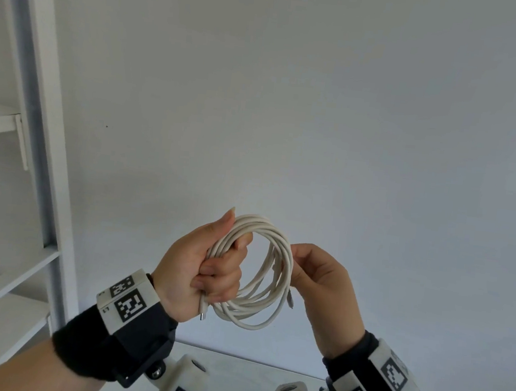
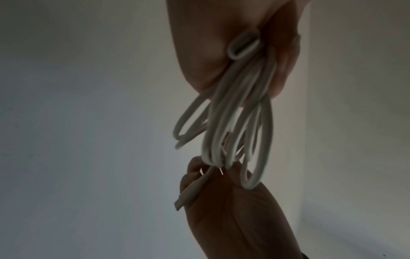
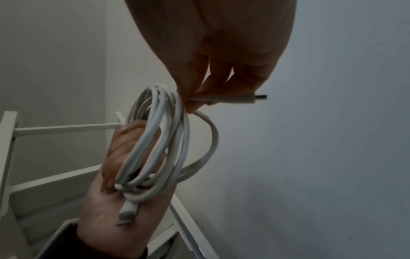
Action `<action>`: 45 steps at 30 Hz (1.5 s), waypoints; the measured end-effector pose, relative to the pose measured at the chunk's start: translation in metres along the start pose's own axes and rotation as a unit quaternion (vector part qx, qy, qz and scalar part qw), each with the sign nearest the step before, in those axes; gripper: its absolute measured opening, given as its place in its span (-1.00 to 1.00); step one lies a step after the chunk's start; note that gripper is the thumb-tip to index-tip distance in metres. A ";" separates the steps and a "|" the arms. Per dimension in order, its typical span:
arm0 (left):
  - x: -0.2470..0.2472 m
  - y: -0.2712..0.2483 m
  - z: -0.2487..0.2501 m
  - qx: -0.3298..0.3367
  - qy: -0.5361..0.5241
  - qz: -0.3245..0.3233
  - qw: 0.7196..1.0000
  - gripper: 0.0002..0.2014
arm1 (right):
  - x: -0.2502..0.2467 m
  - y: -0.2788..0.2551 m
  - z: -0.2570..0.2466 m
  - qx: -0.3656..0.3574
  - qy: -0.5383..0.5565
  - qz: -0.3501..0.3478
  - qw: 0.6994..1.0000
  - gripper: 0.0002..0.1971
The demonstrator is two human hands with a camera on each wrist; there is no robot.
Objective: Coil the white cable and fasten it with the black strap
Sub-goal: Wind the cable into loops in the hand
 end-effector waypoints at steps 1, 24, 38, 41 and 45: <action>0.000 0.000 0.000 0.000 -0.001 -0.001 1.000 -0.59 | 0.000 -0.001 0.002 0.008 0.010 0.003 1.000 -0.92; -0.006 0.002 0.008 0.047 -0.013 0.008 0.999 -0.60 | 0.042 -0.030 0.025 0.141 0.284 -0.018 0.948 -0.39; 0.006 0.002 -0.005 0.018 0.005 -0.025 1.000 -0.63 | 0.039 -0.027 0.032 0.113 0.178 0.005 0.977 -0.74; 0.008 0.003 -0.006 0.023 -0.011 -0.036 0.999 -0.63 | 0.049 -0.027 0.032 0.131 0.253 -0.026 0.958 -0.60; 0.004 0.003 -0.006 0.027 -0.013 -0.029 0.999 -0.63 | 0.041 -0.025 0.029 0.109 0.230 0.008 0.967 -0.70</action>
Point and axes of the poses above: each hand's wrist, its own y-axis towards the middle knuckle, its own x-axis out of the palm, z = x × y, the point moved 10 cm from there along y, towards the middle knuckle, and after that the axes turned 6 degrees about -y, right-handed, at the moved point
